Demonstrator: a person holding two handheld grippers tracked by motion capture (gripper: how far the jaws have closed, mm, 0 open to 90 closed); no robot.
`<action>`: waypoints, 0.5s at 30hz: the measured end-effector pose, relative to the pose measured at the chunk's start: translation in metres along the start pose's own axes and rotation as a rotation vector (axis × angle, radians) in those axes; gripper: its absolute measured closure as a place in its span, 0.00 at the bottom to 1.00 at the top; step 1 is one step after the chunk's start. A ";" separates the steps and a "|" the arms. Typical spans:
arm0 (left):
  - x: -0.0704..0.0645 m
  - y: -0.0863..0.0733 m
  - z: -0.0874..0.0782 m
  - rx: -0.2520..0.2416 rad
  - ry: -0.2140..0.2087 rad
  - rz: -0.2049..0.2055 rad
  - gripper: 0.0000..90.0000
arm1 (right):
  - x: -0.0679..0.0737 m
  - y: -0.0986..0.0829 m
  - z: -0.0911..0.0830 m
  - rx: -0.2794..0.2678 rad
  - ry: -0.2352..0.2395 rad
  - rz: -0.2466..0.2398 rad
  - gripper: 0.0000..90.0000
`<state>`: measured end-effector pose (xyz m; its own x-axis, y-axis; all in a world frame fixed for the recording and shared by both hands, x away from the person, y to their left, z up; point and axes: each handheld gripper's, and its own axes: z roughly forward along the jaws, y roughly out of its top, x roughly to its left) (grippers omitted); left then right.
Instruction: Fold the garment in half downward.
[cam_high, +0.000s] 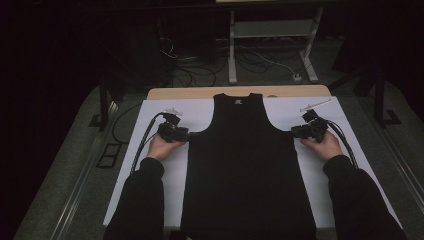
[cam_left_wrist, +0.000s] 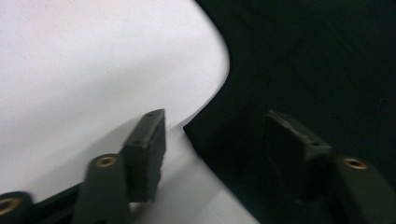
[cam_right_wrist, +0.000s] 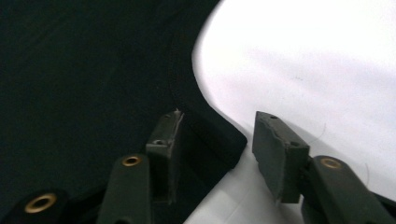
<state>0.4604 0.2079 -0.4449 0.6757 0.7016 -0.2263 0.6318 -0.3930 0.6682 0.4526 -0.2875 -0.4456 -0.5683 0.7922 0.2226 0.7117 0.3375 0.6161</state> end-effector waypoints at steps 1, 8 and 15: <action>-0.001 0.000 0.000 -0.002 0.012 0.001 0.53 | 0.001 0.000 0.000 0.002 -0.005 0.001 0.62; -0.008 0.001 0.005 -0.002 0.036 0.020 0.76 | 0.003 0.000 0.002 0.004 0.003 0.001 0.83; -0.005 0.000 0.004 -0.008 0.039 -0.017 0.94 | 0.007 0.000 0.003 0.016 -0.008 0.029 0.91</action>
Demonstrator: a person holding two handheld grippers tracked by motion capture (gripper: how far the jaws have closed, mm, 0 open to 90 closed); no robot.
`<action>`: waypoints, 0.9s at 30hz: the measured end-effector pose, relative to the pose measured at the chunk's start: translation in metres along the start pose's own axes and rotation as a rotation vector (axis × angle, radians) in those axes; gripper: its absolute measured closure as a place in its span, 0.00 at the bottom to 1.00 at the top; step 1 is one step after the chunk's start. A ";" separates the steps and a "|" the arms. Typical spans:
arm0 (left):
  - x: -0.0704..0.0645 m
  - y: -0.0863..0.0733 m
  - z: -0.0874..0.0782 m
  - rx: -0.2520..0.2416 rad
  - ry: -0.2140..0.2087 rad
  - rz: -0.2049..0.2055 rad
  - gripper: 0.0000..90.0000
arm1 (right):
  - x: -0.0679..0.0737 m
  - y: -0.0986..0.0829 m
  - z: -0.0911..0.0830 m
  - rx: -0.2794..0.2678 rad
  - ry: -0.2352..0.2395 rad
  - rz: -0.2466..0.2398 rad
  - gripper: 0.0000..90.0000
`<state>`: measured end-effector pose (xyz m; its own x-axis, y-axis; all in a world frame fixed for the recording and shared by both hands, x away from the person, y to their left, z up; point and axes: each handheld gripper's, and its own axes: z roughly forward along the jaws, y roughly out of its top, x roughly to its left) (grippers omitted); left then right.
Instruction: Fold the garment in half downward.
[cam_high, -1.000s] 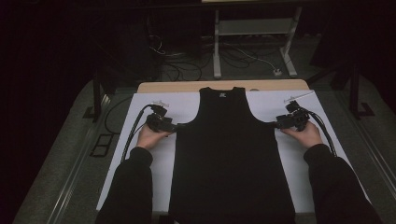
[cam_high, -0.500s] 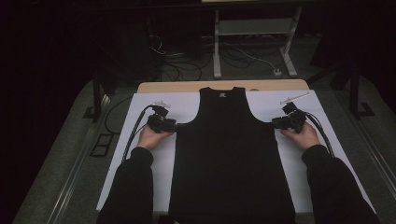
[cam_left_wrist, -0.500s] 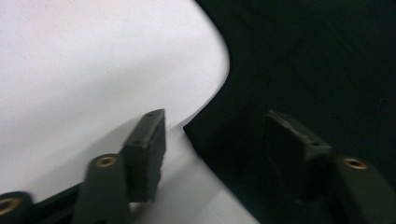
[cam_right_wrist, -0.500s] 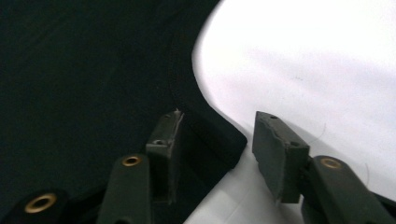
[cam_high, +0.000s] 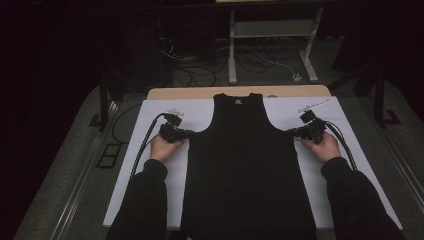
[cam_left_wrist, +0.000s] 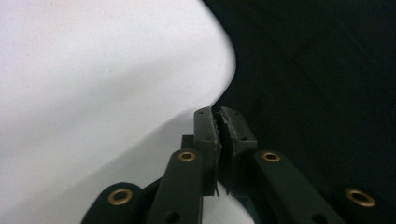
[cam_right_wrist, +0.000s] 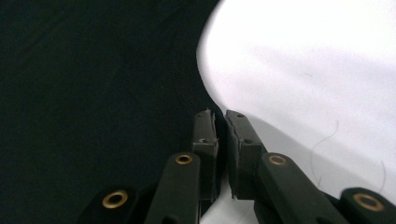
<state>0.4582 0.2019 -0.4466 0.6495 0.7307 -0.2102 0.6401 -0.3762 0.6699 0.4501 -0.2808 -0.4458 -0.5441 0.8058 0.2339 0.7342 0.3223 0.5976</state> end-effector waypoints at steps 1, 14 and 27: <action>-0.001 0.000 0.000 0.003 0.003 0.004 0.95 | 0.001 0.000 0.000 0.001 -0.006 0.001 0.91; -0.002 -0.010 -0.013 -0.100 -0.022 -0.075 0.96 | -0.002 -0.004 -0.014 -0.073 0.055 0.097 0.92; -0.009 -0.005 -0.031 -0.151 -0.045 -0.068 0.96 | 0.005 -0.013 -0.029 -0.120 0.115 0.136 0.92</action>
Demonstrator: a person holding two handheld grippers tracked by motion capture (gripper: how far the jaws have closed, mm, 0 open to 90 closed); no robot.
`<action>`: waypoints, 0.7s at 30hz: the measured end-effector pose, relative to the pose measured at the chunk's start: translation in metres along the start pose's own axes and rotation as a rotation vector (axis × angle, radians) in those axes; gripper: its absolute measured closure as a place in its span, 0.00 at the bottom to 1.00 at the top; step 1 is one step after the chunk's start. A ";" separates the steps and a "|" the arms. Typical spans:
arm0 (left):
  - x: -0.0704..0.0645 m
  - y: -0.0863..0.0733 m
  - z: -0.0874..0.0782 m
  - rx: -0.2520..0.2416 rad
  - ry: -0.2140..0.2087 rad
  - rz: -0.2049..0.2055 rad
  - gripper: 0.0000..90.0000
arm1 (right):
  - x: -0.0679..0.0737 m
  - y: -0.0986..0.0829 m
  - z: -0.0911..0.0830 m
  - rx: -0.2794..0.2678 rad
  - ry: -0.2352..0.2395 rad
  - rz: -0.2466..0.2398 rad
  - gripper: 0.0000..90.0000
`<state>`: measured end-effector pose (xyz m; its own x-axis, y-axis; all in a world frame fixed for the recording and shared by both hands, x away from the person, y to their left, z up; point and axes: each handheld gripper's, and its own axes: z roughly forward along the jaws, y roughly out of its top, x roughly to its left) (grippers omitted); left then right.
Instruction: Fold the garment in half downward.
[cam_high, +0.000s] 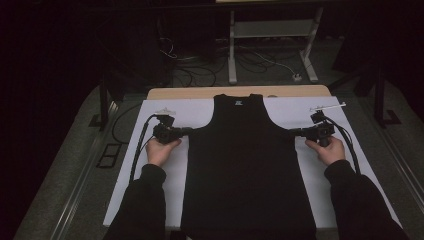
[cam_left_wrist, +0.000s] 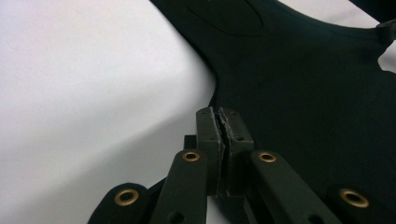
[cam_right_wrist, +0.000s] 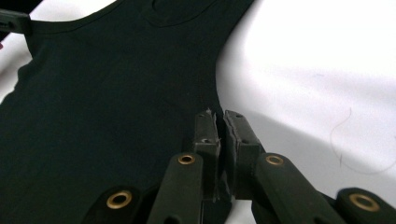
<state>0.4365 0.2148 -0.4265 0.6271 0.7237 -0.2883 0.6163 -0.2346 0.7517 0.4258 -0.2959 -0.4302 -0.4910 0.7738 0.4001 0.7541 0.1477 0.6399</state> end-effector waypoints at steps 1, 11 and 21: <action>-0.001 0.001 -0.002 -0.006 0.000 -0.001 0.96 | 0.000 0.000 0.000 0.000 0.000 0.000 0.92; -0.010 0.001 -0.018 -0.065 -0.046 -0.048 0.96 | 0.006 -0.006 -0.014 -0.018 0.027 0.030 0.92; -0.011 -0.003 -0.030 -0.093 -0.082 -0.079 0.96 | 0.013 -0.011 -0.031 -0.045 0.050 0.030 0.92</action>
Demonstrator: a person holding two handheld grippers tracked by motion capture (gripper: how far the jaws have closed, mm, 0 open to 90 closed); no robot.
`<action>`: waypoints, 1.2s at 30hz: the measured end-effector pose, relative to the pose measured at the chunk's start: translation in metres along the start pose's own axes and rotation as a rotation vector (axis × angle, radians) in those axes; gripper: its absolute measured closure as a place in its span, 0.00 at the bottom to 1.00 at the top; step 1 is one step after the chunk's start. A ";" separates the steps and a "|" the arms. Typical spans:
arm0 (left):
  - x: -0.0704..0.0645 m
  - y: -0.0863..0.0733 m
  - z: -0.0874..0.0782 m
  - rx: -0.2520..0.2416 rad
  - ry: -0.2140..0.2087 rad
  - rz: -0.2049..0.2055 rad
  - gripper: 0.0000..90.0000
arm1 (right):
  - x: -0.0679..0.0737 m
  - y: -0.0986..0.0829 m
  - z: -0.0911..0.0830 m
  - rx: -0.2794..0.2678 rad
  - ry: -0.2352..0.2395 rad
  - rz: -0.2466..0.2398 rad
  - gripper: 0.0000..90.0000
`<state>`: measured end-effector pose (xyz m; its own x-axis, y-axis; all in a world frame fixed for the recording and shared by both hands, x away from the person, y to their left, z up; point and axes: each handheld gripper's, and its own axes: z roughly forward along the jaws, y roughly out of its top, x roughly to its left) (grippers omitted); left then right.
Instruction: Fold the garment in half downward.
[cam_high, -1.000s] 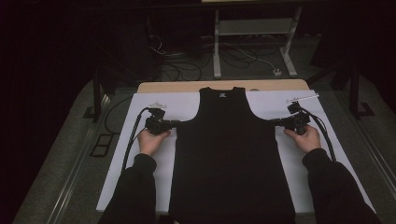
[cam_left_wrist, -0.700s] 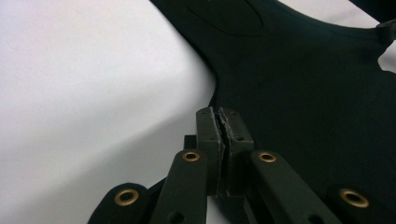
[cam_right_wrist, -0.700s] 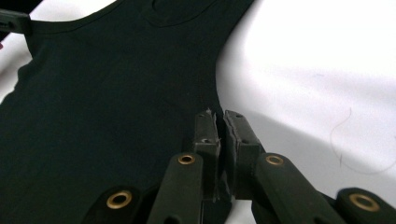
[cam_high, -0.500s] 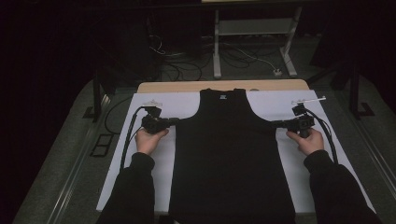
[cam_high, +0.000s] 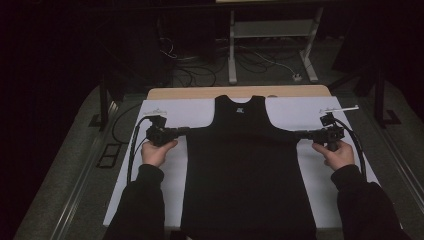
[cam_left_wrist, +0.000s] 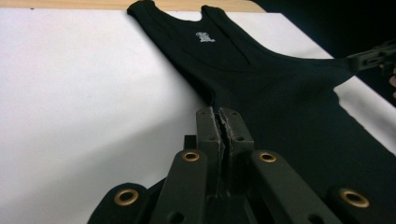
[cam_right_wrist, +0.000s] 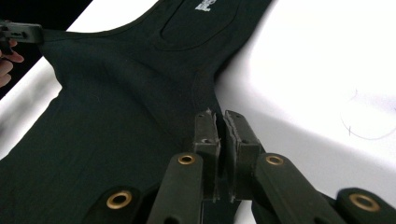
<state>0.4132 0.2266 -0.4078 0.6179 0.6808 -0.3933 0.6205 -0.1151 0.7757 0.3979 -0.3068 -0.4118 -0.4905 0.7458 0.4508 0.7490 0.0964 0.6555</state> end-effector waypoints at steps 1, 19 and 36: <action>0.000 -0.001 -0.002 0.001 -0.004 -0.007 0.96 | 0.000 -0.001 -0.001 0.000 0.000 0.007 0.92; -0.008 -0.011 -0.015 -0.003 -0.013 -0.012 0.96 | 0.008 -0.013 -0.012 -0.006 -0.006 0.012 0.92; -0.016 -0.019 -0.023 0.012 -0.027 -0.012 0.96 | 0.016 -0.021 -0.020 0.010 0.002 0.000 0.92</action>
<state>0.3799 0.2345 -0.4046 0.6232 0.6624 -0.4158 0.6335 -0.1158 0.7651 0.3652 -0.3101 -0.4057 -0.4909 0.7448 0.4521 0.7536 0.1026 0.6493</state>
